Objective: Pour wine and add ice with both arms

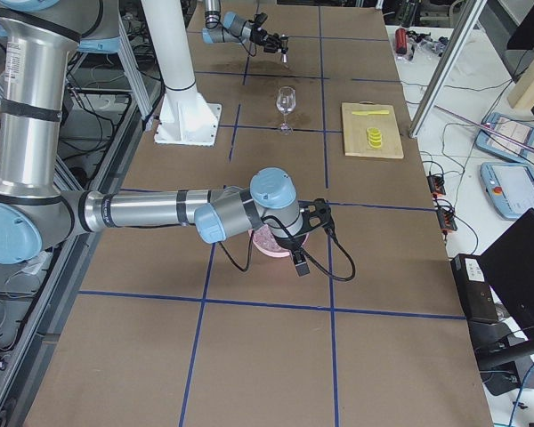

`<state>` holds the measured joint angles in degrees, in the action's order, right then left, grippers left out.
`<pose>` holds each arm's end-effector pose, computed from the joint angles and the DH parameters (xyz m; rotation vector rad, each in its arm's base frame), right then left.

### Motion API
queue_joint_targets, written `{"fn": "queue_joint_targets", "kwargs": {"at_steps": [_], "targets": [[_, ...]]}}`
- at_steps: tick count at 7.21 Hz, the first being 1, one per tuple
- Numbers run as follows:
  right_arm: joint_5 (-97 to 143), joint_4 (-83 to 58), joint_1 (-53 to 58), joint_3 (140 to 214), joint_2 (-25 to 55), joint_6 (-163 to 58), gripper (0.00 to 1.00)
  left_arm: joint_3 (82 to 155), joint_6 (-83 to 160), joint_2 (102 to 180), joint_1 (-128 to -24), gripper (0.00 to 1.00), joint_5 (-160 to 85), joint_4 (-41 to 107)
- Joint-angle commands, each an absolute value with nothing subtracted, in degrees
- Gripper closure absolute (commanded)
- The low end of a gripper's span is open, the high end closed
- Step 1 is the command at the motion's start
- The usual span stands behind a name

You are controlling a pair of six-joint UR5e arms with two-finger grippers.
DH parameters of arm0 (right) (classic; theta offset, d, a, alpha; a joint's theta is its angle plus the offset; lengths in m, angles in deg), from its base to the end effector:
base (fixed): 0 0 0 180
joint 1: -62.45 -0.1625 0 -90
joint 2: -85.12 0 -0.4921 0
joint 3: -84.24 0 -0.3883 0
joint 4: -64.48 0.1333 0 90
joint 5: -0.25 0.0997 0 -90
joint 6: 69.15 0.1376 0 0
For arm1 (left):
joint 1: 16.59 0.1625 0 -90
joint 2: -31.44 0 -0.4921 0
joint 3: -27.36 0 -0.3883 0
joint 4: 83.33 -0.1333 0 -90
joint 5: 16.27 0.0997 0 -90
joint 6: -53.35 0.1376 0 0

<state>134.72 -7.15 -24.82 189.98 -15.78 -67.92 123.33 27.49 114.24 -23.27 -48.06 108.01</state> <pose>0.0167 -0.4255 0.6639 0.3579 -0.7784 -0.1817 0.3487 -0.2928 0.5482 1.4478 0.8223 -0.1292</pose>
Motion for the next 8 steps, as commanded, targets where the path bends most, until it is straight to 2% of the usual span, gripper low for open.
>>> {"fn": "queue_joint_targets", "kwargs": {"at_steps": [1, 5, 8], "targets": [[134.72, -7.15, -24.82, 189.97, -15.78, -67.92, 0.00, 129.64, 39.17, 114.41, -23.18, 1.00, -53.59, 108.19], [134.72, -7.15, -24.82, 189.97, -15.78, -67.92, 0.00, 135.54, 41.66, 122.30, -24.32, 1.00, -75.88, 99.08], [134.72, -7.15, -24.82, 189.97, -15.95, -67.83, 0.00, 135.64, 40.96, 129.33, -30.01, 1.00, -88.38, 88.70]]}}
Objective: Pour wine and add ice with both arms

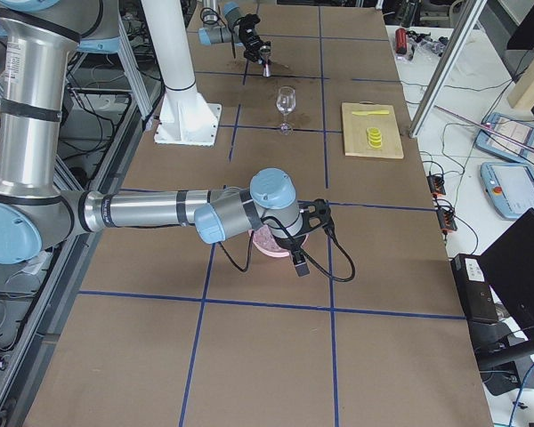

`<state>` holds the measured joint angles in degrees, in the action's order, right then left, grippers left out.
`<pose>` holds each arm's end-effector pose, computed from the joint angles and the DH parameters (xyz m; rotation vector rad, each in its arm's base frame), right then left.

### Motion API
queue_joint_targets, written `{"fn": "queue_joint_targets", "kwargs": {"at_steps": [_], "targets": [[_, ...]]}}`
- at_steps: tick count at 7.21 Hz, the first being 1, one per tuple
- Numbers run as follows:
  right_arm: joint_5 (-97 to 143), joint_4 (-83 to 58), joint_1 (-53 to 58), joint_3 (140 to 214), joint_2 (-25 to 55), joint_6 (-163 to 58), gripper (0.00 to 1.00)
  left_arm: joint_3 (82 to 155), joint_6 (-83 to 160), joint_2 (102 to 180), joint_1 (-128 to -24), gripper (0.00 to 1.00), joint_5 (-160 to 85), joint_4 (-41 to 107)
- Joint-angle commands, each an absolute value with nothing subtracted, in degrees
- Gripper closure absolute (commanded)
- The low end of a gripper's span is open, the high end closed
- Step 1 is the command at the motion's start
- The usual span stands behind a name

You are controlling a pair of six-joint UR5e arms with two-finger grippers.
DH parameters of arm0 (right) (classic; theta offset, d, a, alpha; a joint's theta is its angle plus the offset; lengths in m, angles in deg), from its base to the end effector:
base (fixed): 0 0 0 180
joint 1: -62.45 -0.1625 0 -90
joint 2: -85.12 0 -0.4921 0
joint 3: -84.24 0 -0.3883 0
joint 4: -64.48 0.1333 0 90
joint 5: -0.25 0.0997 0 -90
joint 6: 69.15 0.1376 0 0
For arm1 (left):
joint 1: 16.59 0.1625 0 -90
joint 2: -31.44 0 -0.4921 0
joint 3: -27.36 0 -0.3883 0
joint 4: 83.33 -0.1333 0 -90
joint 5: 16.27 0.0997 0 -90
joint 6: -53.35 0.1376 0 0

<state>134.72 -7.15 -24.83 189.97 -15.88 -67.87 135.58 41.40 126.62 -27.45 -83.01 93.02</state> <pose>0.0168 -0.4246 0.6647 0.3558 -0.7786 -0.1800 0.4420 -0.2759 0.3618 1.5172 1.1561 0.4112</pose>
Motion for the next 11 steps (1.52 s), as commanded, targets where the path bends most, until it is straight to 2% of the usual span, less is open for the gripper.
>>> {"fn": "queue_joint_targets", "kwargs": {"at_steps": [1, 8, 11], "targets": [[134.72, -7.15, -24.82, 189.97, -15.95, -67.83, 0.00, 135.64, 39.39, 129.61, -31.51, 1.00, -90.69, 86.85], [134.72, -7.15, -24.82, 189.97, -16.21, -67.75, 0.00, 135.73, 36.21, 137.95, -41.17, 1.00, -106.58, 64.11], [134.72, -7.15, -24.82, 189.71, -16.22, -67.75, 0.00, 137.56, 36.38, 142.34, -41.37, 1.00, -106.62, 51.81]]}}
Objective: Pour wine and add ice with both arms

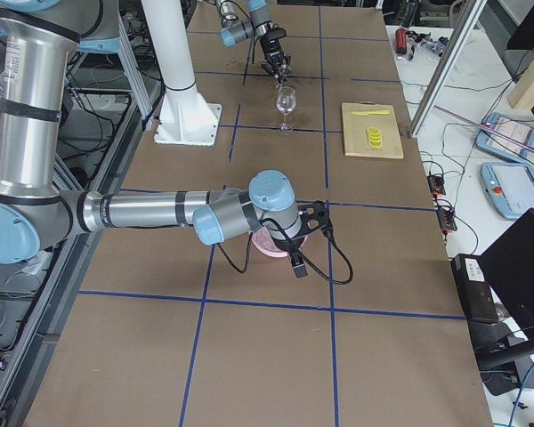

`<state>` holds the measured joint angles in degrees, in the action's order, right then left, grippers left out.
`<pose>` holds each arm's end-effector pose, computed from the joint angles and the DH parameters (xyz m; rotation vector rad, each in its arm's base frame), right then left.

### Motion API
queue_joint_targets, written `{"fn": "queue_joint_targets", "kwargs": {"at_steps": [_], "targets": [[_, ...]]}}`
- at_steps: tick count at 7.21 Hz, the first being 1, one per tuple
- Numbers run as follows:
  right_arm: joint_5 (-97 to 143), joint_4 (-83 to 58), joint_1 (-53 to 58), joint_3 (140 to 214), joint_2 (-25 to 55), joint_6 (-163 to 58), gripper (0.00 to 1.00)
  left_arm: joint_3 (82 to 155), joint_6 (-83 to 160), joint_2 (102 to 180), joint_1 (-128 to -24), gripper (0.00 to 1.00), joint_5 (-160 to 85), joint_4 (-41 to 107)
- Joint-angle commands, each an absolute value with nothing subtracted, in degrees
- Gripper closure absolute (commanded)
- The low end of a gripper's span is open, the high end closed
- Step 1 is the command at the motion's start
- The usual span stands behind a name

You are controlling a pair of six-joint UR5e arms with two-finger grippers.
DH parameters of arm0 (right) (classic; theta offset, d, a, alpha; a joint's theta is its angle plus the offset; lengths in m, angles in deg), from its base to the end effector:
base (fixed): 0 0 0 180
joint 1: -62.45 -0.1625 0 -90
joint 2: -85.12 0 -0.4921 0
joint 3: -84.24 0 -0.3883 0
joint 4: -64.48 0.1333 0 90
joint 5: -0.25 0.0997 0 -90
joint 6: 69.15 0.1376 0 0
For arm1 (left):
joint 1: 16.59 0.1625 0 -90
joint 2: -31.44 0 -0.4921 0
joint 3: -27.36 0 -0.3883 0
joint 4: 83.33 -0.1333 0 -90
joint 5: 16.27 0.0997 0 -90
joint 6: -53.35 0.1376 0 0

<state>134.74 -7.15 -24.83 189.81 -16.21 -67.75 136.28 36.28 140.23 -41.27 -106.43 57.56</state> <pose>0.0169 -0.4216 0.6686 0.3468 -0.7794 -0.1748 0.4949 -0.3737 0.2946 1.1911 1.0456 0.6658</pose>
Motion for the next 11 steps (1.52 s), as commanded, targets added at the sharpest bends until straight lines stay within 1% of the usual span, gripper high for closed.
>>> {"fn": "queue_joint_targets", "kwargs": {"at_steps": [1, 2, 5, 6, 8, 11], "targets": [[134.81, -7.15, -24.82, 189.62, -16.22, -67.75, 0.00, 139.49, 36.38, 143.66, -41.37, 1.00, -106.62, 47.15], [134.81, -7.15, -24.82, 189.62, -16.30, -67.75, 0.00, 140.29, 36.47, 144.02, -41.29, 1.00, -106.62, 43.97], [134.81, -7.15, -24.82, 188.92, -16.22, -67.75, 0.00, 141.17, 36.91, 149.37, -41.20, 1.00, -106.62, 30.97], [134.81, -7.15, -24.82, 188.91, -16.22, -67.75, 0.00, 141.70, 36.91, 150.08, -41.11, 1.00, -106.62, 27.97], [134.81, -7.15, -24.82, 188.91, -16.22, -67.75, 0.00, 141.88, 37.00, 150.18, -41.11, 1.00, -106.53, 25.14], [134.81, -7.15, -24.82, 188.74, -16.22, -67.75, 0.00, 142.76, 37.79, 152.72, -41.11, 1.00, -106.44, 18.02]]}}
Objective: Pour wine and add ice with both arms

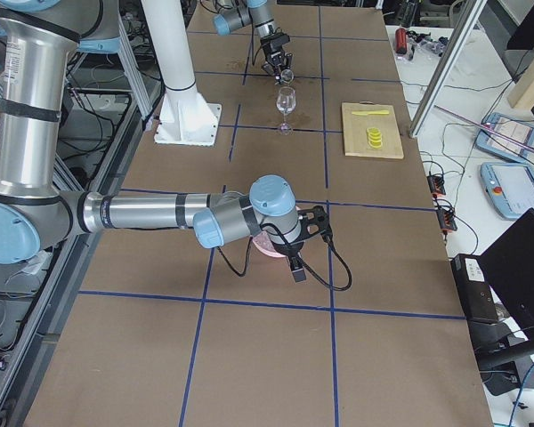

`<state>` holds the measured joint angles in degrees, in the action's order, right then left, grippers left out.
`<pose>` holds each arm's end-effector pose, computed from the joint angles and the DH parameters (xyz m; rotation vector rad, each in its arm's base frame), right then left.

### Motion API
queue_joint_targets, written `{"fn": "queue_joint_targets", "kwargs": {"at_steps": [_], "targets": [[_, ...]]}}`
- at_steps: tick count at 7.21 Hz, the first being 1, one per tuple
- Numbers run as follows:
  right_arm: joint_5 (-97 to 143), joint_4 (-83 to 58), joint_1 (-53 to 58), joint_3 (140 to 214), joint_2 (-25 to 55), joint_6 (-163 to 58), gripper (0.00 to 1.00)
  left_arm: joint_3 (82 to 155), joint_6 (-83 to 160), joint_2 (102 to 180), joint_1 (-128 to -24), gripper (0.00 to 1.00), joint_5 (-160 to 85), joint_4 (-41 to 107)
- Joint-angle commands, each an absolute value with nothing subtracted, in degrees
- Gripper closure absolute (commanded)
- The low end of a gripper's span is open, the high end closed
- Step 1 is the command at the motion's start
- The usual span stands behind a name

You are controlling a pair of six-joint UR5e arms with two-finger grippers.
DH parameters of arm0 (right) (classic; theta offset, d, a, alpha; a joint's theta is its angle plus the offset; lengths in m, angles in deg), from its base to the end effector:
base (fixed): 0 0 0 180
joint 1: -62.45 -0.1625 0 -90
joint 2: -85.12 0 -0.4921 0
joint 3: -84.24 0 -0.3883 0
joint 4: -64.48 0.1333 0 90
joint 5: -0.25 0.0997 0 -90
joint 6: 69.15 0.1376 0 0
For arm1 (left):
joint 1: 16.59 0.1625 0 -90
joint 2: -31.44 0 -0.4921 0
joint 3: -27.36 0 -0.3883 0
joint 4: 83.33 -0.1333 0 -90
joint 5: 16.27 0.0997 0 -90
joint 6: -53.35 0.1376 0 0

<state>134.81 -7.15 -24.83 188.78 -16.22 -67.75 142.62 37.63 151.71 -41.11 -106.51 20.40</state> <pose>0.0168 -0.4210 0.6778 0.3295 -0.7809 -0.1680 0.5198 -0.3830 0.2229 0.9419 0.8123 0.7600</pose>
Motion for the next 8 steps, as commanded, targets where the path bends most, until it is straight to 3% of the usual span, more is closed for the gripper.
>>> {"fn": "queue_joint_targets", "kwargs": {"at_steps": [1, 8], "targets": [[134.81, -7.15, -24.82, 188.74, -16.22, -67.75, 0.00, 142.76, 37.88, 152.81, -41.02, 1.00, -106.44, 17.23], [134.81, -7.24, -24.82, 188.65, -16.22, -67.75, 0.00, 143.02, 43.32, 158.26, -40.85, 1.00, -106.09, 1.51]]}}
